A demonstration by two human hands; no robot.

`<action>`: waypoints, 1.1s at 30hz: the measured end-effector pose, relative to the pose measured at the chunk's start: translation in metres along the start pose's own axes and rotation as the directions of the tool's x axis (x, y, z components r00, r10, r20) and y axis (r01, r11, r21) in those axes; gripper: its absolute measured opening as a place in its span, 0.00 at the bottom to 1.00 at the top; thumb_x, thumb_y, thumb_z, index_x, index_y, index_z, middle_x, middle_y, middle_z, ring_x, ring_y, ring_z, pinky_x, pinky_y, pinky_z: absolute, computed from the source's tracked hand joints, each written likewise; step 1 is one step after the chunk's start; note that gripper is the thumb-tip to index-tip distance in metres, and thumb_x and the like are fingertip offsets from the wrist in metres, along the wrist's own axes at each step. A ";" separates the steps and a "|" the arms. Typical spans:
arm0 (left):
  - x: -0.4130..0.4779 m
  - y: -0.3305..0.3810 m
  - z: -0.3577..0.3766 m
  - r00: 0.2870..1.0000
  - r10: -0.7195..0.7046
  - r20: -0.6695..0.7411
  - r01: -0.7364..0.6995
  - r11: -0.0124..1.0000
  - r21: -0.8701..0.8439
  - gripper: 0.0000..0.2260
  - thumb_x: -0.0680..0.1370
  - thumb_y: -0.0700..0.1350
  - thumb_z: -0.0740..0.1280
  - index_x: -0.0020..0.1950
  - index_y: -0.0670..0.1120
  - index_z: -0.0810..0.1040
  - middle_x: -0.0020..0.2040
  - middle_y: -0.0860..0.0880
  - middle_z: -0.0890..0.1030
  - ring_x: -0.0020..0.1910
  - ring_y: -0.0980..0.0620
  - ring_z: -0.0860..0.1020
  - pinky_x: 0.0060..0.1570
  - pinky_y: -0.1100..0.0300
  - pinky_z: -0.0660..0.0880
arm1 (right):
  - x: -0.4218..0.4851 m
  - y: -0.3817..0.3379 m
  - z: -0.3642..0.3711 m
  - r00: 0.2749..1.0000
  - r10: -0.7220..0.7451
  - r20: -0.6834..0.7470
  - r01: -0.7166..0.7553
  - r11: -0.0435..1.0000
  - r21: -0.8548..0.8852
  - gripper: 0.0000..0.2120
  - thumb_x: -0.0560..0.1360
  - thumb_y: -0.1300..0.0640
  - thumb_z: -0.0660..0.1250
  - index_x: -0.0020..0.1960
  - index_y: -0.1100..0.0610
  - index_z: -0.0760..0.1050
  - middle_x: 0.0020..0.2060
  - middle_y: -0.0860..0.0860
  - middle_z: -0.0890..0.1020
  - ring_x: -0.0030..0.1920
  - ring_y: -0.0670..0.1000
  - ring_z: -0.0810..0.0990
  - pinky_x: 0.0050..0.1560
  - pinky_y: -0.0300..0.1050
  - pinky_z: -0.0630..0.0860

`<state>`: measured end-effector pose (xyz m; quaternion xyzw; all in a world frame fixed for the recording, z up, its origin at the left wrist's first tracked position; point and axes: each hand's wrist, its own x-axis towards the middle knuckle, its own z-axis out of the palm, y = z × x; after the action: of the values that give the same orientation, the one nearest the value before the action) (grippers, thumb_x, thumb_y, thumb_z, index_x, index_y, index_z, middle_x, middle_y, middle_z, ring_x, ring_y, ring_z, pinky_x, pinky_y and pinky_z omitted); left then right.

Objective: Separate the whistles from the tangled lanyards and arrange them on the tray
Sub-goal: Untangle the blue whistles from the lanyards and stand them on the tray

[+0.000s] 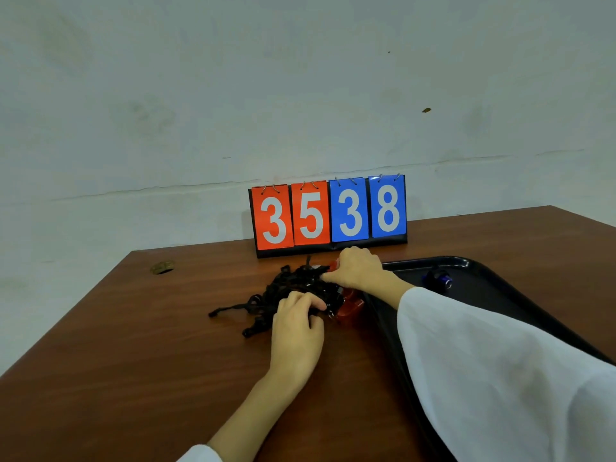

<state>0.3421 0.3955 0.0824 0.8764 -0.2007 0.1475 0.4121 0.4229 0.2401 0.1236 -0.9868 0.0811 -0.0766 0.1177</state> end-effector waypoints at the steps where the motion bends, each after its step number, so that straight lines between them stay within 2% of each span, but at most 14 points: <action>1: 0.001 0.000 0.000 1.000 -0.008 -0.001 0.008 1.000 -0.003 0.11 0.76 0.35 0.61 0.50 0.49 0.78 0.51 0.57 0.72 0.54 0.61 0.67 0.60 0.59 0.67 | 0.001 -0.002 0.002 1.000 -0.001 0.010 0.001 1.000 0.005 0.19 0.68 0.39 0.67 0.37 0.54 0.69 0.39 0.52 0.76 0.47 0.54 0.78 0.50 0.49 0.77; 4: 0.001 0.000 0.000 1.000 -0.027 -0.005 0.027 0.999 -0.029 0.11 0.76 0.35 0.61 0.49 0.49 0.77 0.50 0.57 0.73 0.54 0.61 0.67 0.61 0.58 0.67 | 0.002 -0.006 0.003 0.999 -0.004 0.035 0.001 0.996 0.092 0.16 0.68 0.44 0.70 0.39 0.58 0.75 0.35 0.52 0.78 0.43 0.54 0.81 0.47 0.48 0.79; 6: 0.000 0.001 -0.001 1.000 -0.026 -0.013 0.025 0.999 -0.037 0.11 0.76 0.35 0.61 0.48 0.49 0.77 0.50 0.57 0.73 0.53 0.61 0.67 0.60 0.58 0.67 | 0.001 -0.006 0.000 0.999 -0.005 0.034 -0.002 0.980 0.199 0.14 0.69 0.47 0.71 0.42 0.59 0.79 0.36 0.53 0.82 0.42 0.53 0.82 0.45 0.47 0.80; 10: 0.000 0.001 -0.001 0.999 -0.014 -0.042 0.012 0.998 -0.054 0.11 0.76 0.34 0.61 0.45 0.51 0.77 0.48 0.57 0.74 0.53 0.60 0.69 0.59 0.58 0.68 | -0.011 -0.001 -0.017 0.980 0.065 -0.188 0.008 0.932 0.362 0.12 0.71 0.51 0.70 0.52 0.55 0.79 0.46 0.51 0.82 0.46 0.49 0.80 0.44 0.41 0.77; 13: -0.001 0.000 -0.001 0.998 -0.004 -0.069 0.000 0.998 -0.062 0.12 0.75 0.34 0.62 0.45 0.51 0.77 0.47 0.57 0.75 0.52 0.59 0.71 0.58 0.59 0.69 | -0.023 0.000 -0.033 0.954 0.120 -0.277 0.060 0.824 0.563 0.14 0.71 0.55 0.71 0.56 0.55 0.77 0.48 0.52 0.82 0.46 0.47 0.78 0.45 0.37 0.72; 17: -0.002 0.000 0.000 0.997 0.004 -0.083 -0.009 0.998 -0.056 0.12 0.75 0.33 0.62 0.46 0.49 0.78 0.46 0.57 0.75 0.51 0.57 0.72 0.54 0.64 0.68 | -0.039 -0.002 -0.055 0.960 0.105 -0.260 0.128 0.659 0.741 0.15 0.69 0.63 0.72 0.56 0.58 0.78 0.51 0.52 0.81 0.49 0.47 0.78 0.51 0.37 0.72; 21: -0.003 0.000 -0.001 0.995 0.025 -0.093 -0.031 0.998 -0.063 0.13 0.74 0.31 0.62 0.47 0.49 0.78 0.45 0.56 0.75 0.50 0.57 0.73 0.48 0.69 0.68 | -0.048 -0.004 -0.063 0.967 0.039 -0.251 0.157 0.687 0.710 0.12 0.69 0.60 0.73 0.52 0.57 0.79 0.50 0.52 0.81 0.47 0.45 0.77 0.51 0.37 0.74; 24: -0.005 0.002 -0.002 0.993 0.032 -0.113 -0.045 0.993 -0.108 0.14 0.74 0.30 0.62 0.50 0.49 0.76 0.47 0.55 0.75 0.48 0.57 0.74 0.48 0.67 0.70 | -0.052 -0.005 -0.066 0.971 0.008 -0.238 0.155 0.737 0.658 0.16 0.69 0.53 0.73 0.54 0.56 0.78 0.46 0.50 0.79 0.42 0.43 0.76 0.34 0.28 0.73; 25: -0.006 0.003 -0.003 0.991 0.039 -0.131 -0.054 0.992 -0.114 0.15 0.74 0.31 0.63 0.52 0.49 0.75 0.47 0.54 0.75 0.48 0.58 0.74 0.48 0.67 0.70 | -0.054 -0.005 -0.066 0.969 0.005 -0.249 0.154 0.774 0.614 0.18 0.68 0.50 0.73 0.54 0.55 0.78 0.47 0.50 0.79 0.44 0.44 0.77 0.35 0.29 0.71; 29: -0.003 0.016 -0.008 0.984 0.074 -0.164 -0.102 0.980 -0.170 0.17 0.75 0.32 0.63 0.59 0.50 0.74 0.51 0.55 0.74 0.50 0.61 0.73 0.47 0.71 0.70 | -0.061 -0.004 -0.071 0.932 -0.093 -0.351 0.214 0.921 0.325 0.25 0.67 0.43 0.72 0.59 0.55 0.75 0.51 0.51 0.80 0.51 0.49 0.77 0.50 0.40 0.73; 31: 0.004 0.025 -0.011 0.989 0.099 -0.111 -0.122 0.965 -0.230 0.18 0.76 0.34 0.62 0.61 0.52 0.72 0.53 0.57 0.74 0.52 0.62 0.74 0.50 0.72 0.70 | -0.064 -0.006 -0.078 0.900 -0.172 -0.401 0.272 0.939 0.208 0.26 0.69 0.43 0.71 0.62 0.54 0.73 0.52 0.51 0.79 0.51 0.49 0.77 0.52 0.42 0.73; 33: 0.012 0.035 -0.010 0.994 0.106 -0.031 -0.110 0.957 -0.269 0.18 0.78 0.38 0.63 0.65 0.54 0.69 0.57 0.58 0.74 0.56 0.62 0.73 0.54 0.68 0.71 | -0.066 -0.009 -0.089 0.884 -0.219 -0.412 0.314 0.933 0.178 0.25 0.70 0.44 0.70 0.62 0.53 0.73 0.50 0.50 0.80 0.49 0.48 0.77 0.53 0.42 0.74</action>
<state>0.3353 0.3800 0.1170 0.7987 -0.2630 0.1480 0.5206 0.3451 0.2412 0.2023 -0.9323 -0.0446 -0.2940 0.2061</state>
